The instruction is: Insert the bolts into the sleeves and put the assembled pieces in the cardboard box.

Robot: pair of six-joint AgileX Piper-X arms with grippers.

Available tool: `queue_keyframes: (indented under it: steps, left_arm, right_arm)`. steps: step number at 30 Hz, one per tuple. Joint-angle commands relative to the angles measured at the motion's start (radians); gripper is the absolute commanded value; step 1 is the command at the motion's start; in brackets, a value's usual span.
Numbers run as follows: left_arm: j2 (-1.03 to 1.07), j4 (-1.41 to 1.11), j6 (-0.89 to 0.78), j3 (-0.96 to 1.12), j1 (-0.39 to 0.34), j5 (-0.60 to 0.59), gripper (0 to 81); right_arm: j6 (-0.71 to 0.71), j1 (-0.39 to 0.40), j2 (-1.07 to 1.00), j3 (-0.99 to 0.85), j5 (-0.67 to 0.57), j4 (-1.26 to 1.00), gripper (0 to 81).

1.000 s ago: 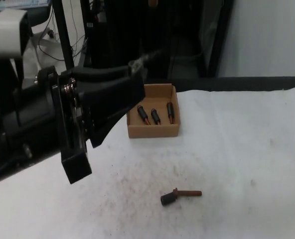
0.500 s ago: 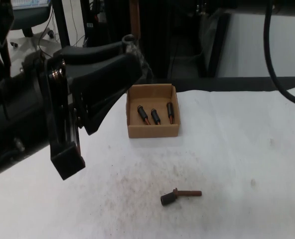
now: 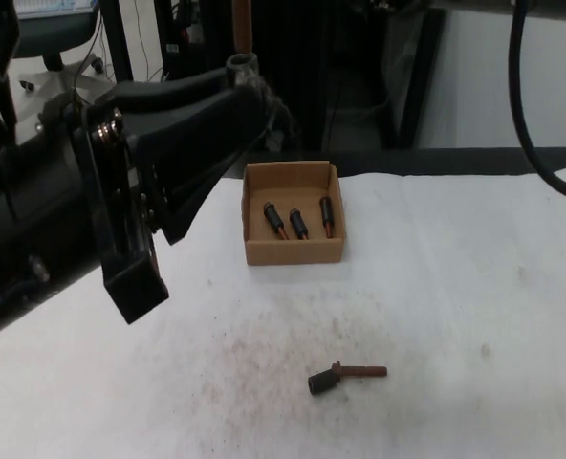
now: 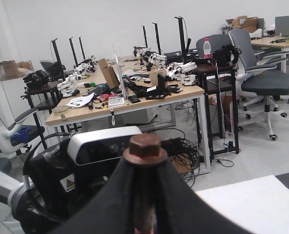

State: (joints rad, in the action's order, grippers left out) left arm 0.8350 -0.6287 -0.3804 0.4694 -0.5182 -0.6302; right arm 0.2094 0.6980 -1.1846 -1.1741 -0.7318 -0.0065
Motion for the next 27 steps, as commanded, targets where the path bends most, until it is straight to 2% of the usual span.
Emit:
queue_keyframes:
  steps: [1, 8, 13, 27]
  left_arm:
    - [-0.008, -0.012, -0.005, 0.003, 0.002, 0.009, 0.0]
    - [-0.008, -0.012, -0.005, 0.003, 0.002, 0.002, 0.0]
    - [-0.008, -0.012, 0.003, 0.003, 0.002, -0.069, 0.0]
    - [-0.008, -0.012, 0.023, 0.003, 0.002, -0.048, 0.0]
  right_arm:
    - [0.006, 0.002, 0.008, -0.004, -0.007, 0.007, 0.8]
    - [-0.007, 0.002, -0.003, -0.004, -0.007, 0.03, 0.8]
    - [-0.007, 0.002, -0.015, -0.004, -0.007, 0.028, 0.8]
    - [-0.007, 0.002, -0.017, -0.004, -0.007, 0.025, 0.8]
